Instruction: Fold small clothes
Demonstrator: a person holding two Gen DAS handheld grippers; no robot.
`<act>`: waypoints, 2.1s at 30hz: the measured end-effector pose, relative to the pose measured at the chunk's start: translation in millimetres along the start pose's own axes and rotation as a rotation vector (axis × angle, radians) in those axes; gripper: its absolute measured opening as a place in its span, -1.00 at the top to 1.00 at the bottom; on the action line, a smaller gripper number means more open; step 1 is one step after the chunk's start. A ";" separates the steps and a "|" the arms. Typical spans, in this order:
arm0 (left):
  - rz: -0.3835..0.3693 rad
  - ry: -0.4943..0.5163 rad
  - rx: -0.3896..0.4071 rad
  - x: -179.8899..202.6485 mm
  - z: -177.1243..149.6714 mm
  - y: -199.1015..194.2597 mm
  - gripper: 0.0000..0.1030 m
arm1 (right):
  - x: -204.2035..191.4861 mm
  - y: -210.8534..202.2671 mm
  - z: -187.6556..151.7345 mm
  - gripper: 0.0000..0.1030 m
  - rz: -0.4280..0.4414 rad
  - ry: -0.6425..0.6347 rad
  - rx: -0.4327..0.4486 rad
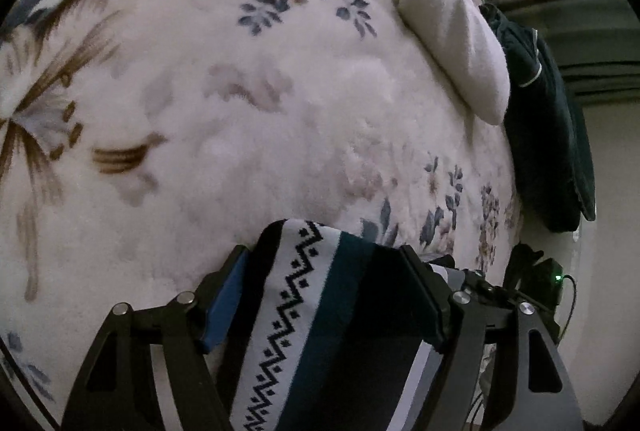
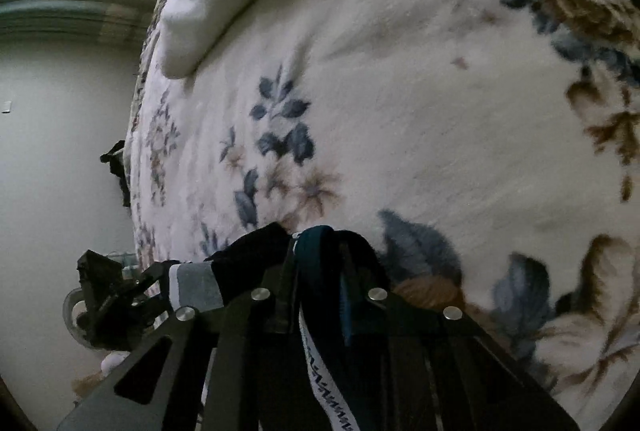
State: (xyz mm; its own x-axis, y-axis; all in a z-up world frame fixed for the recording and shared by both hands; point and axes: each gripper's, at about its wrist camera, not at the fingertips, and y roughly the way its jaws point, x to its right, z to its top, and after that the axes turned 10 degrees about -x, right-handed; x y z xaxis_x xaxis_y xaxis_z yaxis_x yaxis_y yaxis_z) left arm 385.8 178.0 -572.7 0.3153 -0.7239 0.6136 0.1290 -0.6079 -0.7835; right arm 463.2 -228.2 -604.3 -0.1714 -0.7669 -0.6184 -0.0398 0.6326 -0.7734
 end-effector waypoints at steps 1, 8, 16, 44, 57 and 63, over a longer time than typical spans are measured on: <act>-0.008 -0.005 -0.002 -1.8 -1.0 -1.2 -0.40 | 3.3 0.9 -0.2 0.69 -0.009 0.010 -0.001; -0.102 -0.060 0.033 -13.6 -19.4 -29.8 -0.40 | 30.0 15.1 8.9 0.34 0.130 0.118 -0.142; -0.196 -0.148 -0.038 -47.2 -70.8 -21.2 -0.58 | 65.8 30.5 -35.8 -0.18 0.193 0.053 -0.408; -0.222 0.109 -0.074 45.9 -24.0 -19.5 0.42 | -28.0 78.8 -81.9 0.38 0.510 -0.008 -0.350; -0.257 0.320 0.027 200.9 215.9 -21.0 0.42 | -120.9 -33.8 106.2 0.39 0.491 -0.054 -0.067; -0.246 0.335 0.021 216.7 330.1 23.3 0.42 | -144.8 -28.3 234.5 0.39 0.407 -0.091 -0.015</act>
State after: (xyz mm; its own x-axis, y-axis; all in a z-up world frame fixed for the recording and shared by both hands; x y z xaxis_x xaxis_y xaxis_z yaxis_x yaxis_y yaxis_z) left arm 767.5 114.6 -490.4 -0.0503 -0.6258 0.7784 0.1823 -0.7720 -0.6089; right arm 720.0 -160.3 -525.5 -0.0886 -0.4597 -0.8837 -0.0008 0.8872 -0.4614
